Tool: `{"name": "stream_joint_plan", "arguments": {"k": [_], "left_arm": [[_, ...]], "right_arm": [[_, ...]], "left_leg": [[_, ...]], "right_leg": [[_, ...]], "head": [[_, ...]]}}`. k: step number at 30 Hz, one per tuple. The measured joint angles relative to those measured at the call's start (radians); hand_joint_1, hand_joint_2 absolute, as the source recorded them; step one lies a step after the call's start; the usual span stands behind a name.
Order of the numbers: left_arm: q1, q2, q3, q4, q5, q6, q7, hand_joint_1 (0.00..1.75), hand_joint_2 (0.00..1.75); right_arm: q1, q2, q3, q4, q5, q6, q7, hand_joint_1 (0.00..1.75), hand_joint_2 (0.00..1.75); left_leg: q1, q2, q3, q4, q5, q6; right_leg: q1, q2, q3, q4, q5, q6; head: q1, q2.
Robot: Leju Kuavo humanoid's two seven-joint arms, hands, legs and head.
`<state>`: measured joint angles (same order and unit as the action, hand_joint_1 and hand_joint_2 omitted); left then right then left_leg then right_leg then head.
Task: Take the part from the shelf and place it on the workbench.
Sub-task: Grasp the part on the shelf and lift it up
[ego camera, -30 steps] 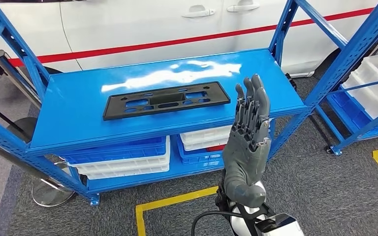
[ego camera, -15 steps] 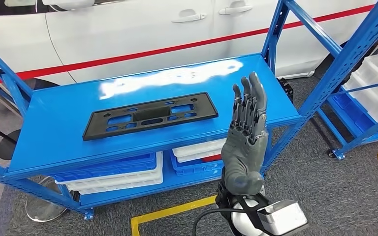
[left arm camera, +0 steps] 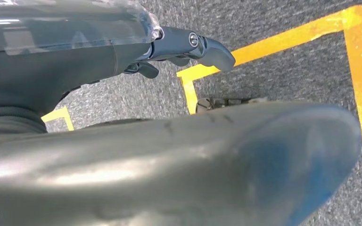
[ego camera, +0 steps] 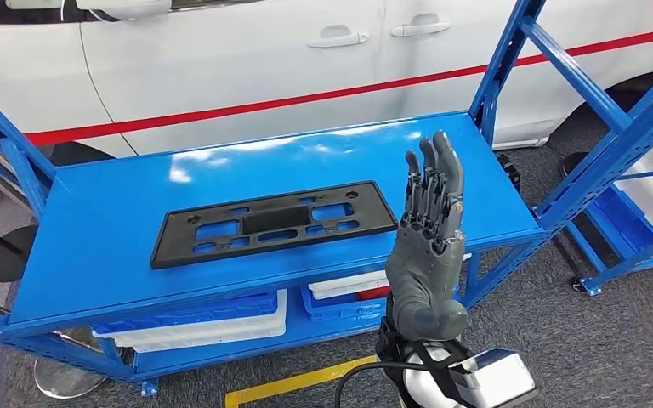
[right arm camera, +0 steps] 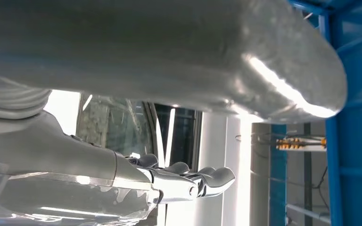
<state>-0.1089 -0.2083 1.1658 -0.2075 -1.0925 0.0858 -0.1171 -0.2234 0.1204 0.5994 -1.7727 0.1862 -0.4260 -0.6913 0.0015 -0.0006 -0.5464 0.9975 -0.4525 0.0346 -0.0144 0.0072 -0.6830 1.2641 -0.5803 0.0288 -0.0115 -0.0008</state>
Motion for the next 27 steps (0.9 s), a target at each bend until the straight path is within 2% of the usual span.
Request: {"name": "stream_joint_plan", "arguments": {"k": [2,3,4,5,6,7,9,11,13,14,15,16,18,19,20,22,24,25,27], "left_arm": [[0.001,-0.001,0.000,0.000,0.000,0.001,0.001,0.00,0.00],[0.000,-0.002,0.000,0.000,0.000,0.002,0.001,0.00,0.00],[-0.001,-0.003,0.000,0.001,0.000,0.004,0.001,0.00,0.00],[-0.002,-0.003,0.000,0.001,-0.001,0.005,0.001,0.00,0.00],[-0.003,-0.003,0.000,0.001,-0.002,0.007,0.002,0.00,0.00],[-0.003,-0.003,0.000,0.001,-0.004,0.009,0.003,0.00,0.00],[-0.004,-0.004,0.000,0.001,-0.008,0.012,0.004,0.00,0.00],[-0.005,-0.004,-0.001,0.001,-0.009,0.012,0.004,0.00,0.00],[-0.004,-0.005,-0.001,0.001,-0.010,0.013,0.004,0.00,0.00],[-0.003,-0.005,-0.001,0.002,-0.010,0.013,0.004,0.00,0.00],[-0.001,-0.005,-0.001,0.001,-0.010,0.013,0.004,0.00,0.00],[-0.001,-0.005,-0.001,0.001,-0.011,0.013,0.004,0.00,0.00],[-0.002,-0.004,-0.001,0.001,-0.016,0.012,0.004,0.00,0.00],[-0.003,-0.004,-0.001,0.001,-0.019,0.011,0.003,0.00,0.00],[-0.004,-0.004,-0.002,0.001,-0.022,0.009,0.003,0.00,0.00],[-0.004,-0.004,-0.003,0.002,-0.026,0.003,0.003,0.00,0.00],[-0.003,-0.006,-0.004,0.002,-0.027,-0.001,0.002,0.00,0.00],[-0.003,-0.007,-0.004,0.002,-0.026,-0.002,0.002,0.00,0.00],[-0.003,-0.010,-0.004,0.002,-0.022,-0.002,0.002,0.00,0.00]], "right_arm": [[0.000,-0.001,-0.003,0.000,-0.005,0.004,0.000,0.00,1.31],[0.000,-0.002,-0.004,0.000,-0.009,0.008,0.000,0.00,1.75],[0.000,-0.003,-0.004,0.001,-0.014,0.014,0.002,0.00,1.75],[0.001,-0.004,-0.005,0.002,-0.017,0.020,0.004,0.00,1.75],[0.002,-0.005,-0.005,0.003,-0.020,0.025,0.006,0.00,1.75],[0.002,-0.006,-0.005,0.005,-0.020,0.031,0.007,0.00,1.75],[0.001,-0.006,-0.005,0.008,-0.017,0.042,0.011,0.00,1.75],[0.000,-0.007,-0.005,0.013,-0.015,0.050,0.017,0.00,1.75],[0.001,-0.008,-0.005,0.018,-0.015,0.052,0.020,0.00,1.75],[0.001,-0.009,-0.005,0.021,-0.015,0.052,0.020,0.00,1.75],[0.002,-0.009,-0.005,0.024,-0.015,0.052,0.021,0.00,1.75],[0.001,-0.010,-0.004,0.026,-0.012,0.054,0.023,0.00,1.75],[-0.001,-0.011,-0.001,0.031,0.005,0.069,0.040,0.00,1.75],[-0.003,-0.013,0.004,0.037,0.018,0.082,0.054,0.00,1.75],[-0.006,-0.016,0.012,0.046,0.031,0.096,0.069,0.00,1.75],[-0.009,-0.022,0.035,0.079,0.056,0.121,0.094,0.00,1.75],[-0.009,-0.028,0.062,0.114,0.073,0.135,0.108,0.00,1.75],[-0.009,-0.032,0.072,0.129,0.079,0.138,0.111,0.00,1.75],[-0.007,-0.042,0.088,0.160,0.085,0.141,0.113,0.00,1.75]], "left_leg": [[0.002,-0.001,0.018,0.001,-0.016,-0.006],[0.002,-0.002,0.025,0.003,-0.023,-0.011],[0.002,-0.003,0.028,0.004,-0.030,-0.017],[0.001,-0.003,0.030,0.007,-0.035,-0.024],[0.000,-0.003,0.033,0.010,-0.038,-0.030],[0.000,-0.003,0.035,0.012,-0.042,-0.037],[0.002,-0.002,0.031,0.037,-0.060,-0.046],[0.004,-0.002,-0.013,0.127,-0.111,-0.053],[0.005,-0.002,-0.083,0.253,-0.164,-0.057],[0.006,-0.002,-0.107,0.288,-0.171,-0.056],[0.006,-0.002,-0.115,0.288,-0.157,-0.054],[0.005,-0.002,-0.104,0.249,-0.124,-0.050],[0.003,-0.002,-0.057,0.118,-0.045,-0.038],[0.001,-0.001,-0.038,0.065,-0.026,-0.034],[-0.002,-0.002,-0.028,0.033,-0.016,-0.030],[-0.006,-0.003,-0.024,0.016,-0.014,-0.024],[-0.002,-0.002,-0.017,0.005,0.002,-0.014],[0.000,-0.002,-0.013,-0.002,0.007,-0.009],[0.001,-0.001,-0.011,-0.006,0.011,-0.003]], "right_leg": [[-0.004,-0.003,0.022,-0.111,0.098,0.000],[-0.003,-0.005,0.036,-0.168,0.129,-0.002],[-0.001,-0.006,0.046,-0.208,0.148,-0.007],[0.001,-0.007,0.048,-0.225,0.152,-0.015],[0.004,-0.007,0.048,-0.227,0.146,-0.023],[0.004,-0.007,0.051,-0.228,0.152,-0.032],[0.002,-0.006,0.061,-0.233,0.152,-0.044],[0.002,-0.007,0.068,-0.235,0.149,-0.053],[0.005,-0.007,0.069,-0.235,0.145,-0.058],[0.007,-0.006,0.070,-0.235,0.144,-0.059],[0.008,-0.005,0.072,-0.235,0.142,-0.060],[0.010,-0.004,0.074,-0.235,0.141,-0.060],[0.011,-0.003,0.080,-0.235,0.138,-0.057],[0.012,-0.003,0.080,-0.234,0.137,-0.055],[0.012,-0.002,0.079,-0.234,0.137,-0.051],[0.012,-0.003,0.077,-0.235,0.138,-0.039],[0.011,-0.003,0.075,-0.224,0.127,-0.026],[0.011,-0.003,0.064,-0.198,0.109,-0.021],[0.009,-0.004,0.013,-0.090,0.051,-0.014]], "head": [[0.000,0.000],[0.000,0.000],[0.000,0.000],[0.001,0.000],[0.001,0.000],[0.002,0.000],[0.001,0.000],[0.000,0.000],[0.000,0.000],[0.000,0.000],[0.000,0.000],[0.000,0.000],[0.000,0.000],[0.000,0.000],[0.000,0.000],[0.000,0.000],[0.000,0.000],[0.001,0.000],[0.002,0.000]]}}
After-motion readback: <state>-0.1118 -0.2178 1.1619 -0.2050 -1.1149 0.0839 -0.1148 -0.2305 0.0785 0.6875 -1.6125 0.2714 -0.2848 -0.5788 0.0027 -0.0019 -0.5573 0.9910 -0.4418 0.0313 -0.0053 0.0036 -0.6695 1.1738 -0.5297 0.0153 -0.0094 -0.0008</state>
